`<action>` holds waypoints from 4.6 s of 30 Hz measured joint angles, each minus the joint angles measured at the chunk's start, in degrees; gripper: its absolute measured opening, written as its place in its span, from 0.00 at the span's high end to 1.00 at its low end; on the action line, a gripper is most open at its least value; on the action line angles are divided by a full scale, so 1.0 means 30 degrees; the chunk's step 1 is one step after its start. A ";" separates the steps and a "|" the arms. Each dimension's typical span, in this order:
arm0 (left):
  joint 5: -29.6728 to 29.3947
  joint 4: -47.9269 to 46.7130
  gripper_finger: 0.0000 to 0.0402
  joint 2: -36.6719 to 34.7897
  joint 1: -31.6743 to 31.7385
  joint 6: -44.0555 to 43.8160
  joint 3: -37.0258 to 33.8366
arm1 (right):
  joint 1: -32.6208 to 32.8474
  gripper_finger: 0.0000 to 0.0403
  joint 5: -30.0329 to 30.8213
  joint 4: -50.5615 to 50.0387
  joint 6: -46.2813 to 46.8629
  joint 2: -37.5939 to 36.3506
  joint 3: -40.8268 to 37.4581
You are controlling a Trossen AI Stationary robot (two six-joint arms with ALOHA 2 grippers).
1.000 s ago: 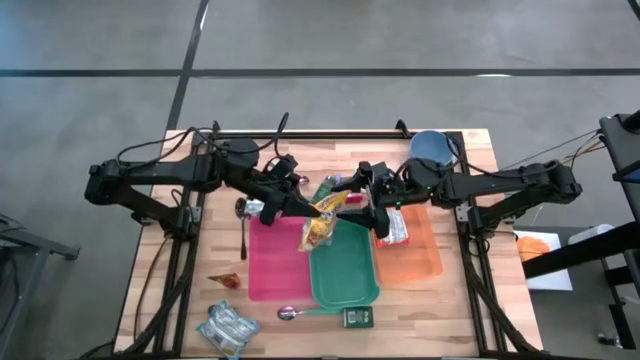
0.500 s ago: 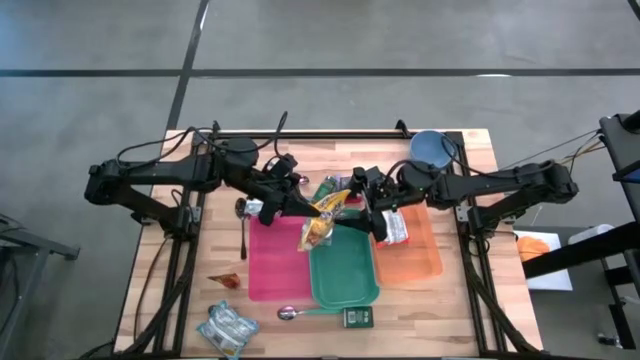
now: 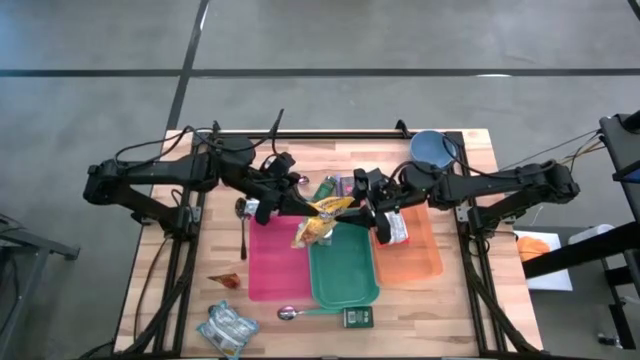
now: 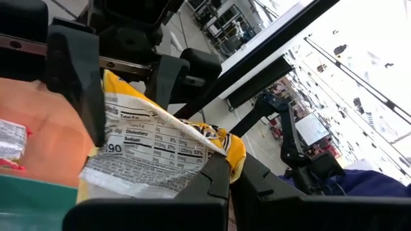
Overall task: Pick & Place Food Item
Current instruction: Put the yellow noodle pack into the orange bin
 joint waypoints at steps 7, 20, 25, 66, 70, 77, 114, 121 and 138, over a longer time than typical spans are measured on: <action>-0.0009 -0.0015 1.00 -0.0036 -0.0007 0.0000 0.0000 | 0.0000 0.66 -0.0427 0.0000 0.0031 -0.0220 -0.0007; -0.0068 0.0029 1.00 -0.0022 0.0007 -0.1257 0.0015 | 0.0073 0.67 -0.0627 0.0660 0.0487 -0.0237 -0.0007; -0.0121 0.0045 0.94 -0.0022 0.0015 -0.2004 0.0015 | 0.0146 0.67 -0.0664 0.0928 0.0565 -0.0237 -0.0007; 0.0499 0.0812 0.21 0.0022 0.0051 -0.3002 0.0080 | 0.0364 0.67 -0.0660 0.1348 0.1075 -0.0245 0.0066; 0.0500 0.0801 0.21 0.0015 0.0051 -0.3002 0.0080 | 0.0406 0.68 -0.0667 0.1341 0.1317 -0.0245 0.0066; 0.0425 0.0758 0.21 -0.0007 0.0117 -0.3015 0.0087 | 0.0657 0.82 -0.0570 0.1333 0.1607 -0.0245 0.0058; -0.0510 -0.0202 0.54 -0.2003 0.1092 -0.2994 0.0102 | 0.0874 0.97 0.2420 -0.2452 0.4073 -0.1326 0.0029; -0.1724 -0.2831 0.54 -0.2726 0.1457 -0.2921 0.0087 | 0.0908 0.97 0.5006 -0.7778 0.5650 -0.4020 0.0029; -0.2313 -0.3321 0.54 -0.3271 0.1559 -0.2200 0.0066 | 0.1434 0.97 0.7404 -2.1282 1.1319 -0.7491 0.0029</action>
